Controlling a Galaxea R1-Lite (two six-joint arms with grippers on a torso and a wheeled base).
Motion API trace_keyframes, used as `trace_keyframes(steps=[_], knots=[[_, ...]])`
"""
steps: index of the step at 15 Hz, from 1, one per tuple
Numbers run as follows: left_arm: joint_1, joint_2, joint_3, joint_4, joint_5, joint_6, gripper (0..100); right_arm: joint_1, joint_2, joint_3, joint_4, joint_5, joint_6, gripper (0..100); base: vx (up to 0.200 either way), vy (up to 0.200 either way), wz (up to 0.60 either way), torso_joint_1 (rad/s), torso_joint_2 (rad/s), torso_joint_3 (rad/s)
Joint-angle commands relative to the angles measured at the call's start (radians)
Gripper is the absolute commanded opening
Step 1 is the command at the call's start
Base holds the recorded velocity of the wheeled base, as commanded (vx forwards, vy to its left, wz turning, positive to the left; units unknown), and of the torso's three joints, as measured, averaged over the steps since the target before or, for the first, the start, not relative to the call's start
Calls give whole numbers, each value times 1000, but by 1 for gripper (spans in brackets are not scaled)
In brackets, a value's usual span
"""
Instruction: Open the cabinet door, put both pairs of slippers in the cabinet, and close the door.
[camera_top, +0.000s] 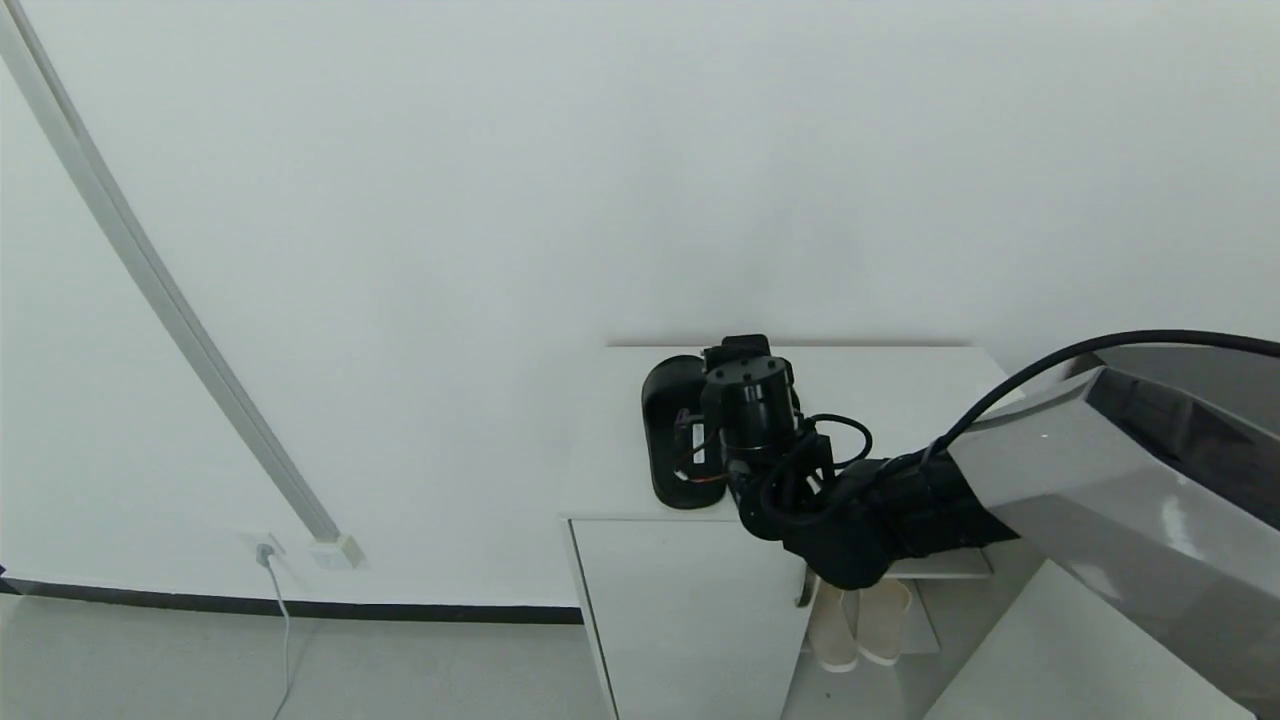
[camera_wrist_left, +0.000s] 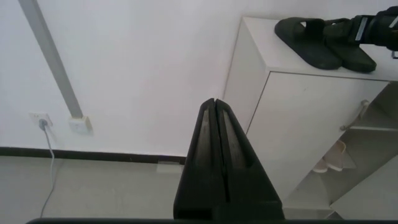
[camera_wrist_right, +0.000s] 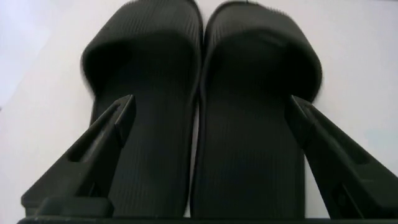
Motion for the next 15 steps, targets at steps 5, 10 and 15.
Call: trace_keyframes(steps=[5, 10, 15], knots=[[0, 1, 0, -2, 3, -4, 0, -42, 136, -148, 8, 3, -15, 100, 0, 0, 0, 0, 0, 0], [0, 1, 0, -2, 3, -4, 0, -74, 211, -276, 8, 6, -49, 100, 0, 0, 0, 0, 0, 0], [0, 1, 0, -2, 3, -4, 0, -78, 256, -359, 17, 6, -84, 0, 0, 0, 0, 0, 0, 0]])
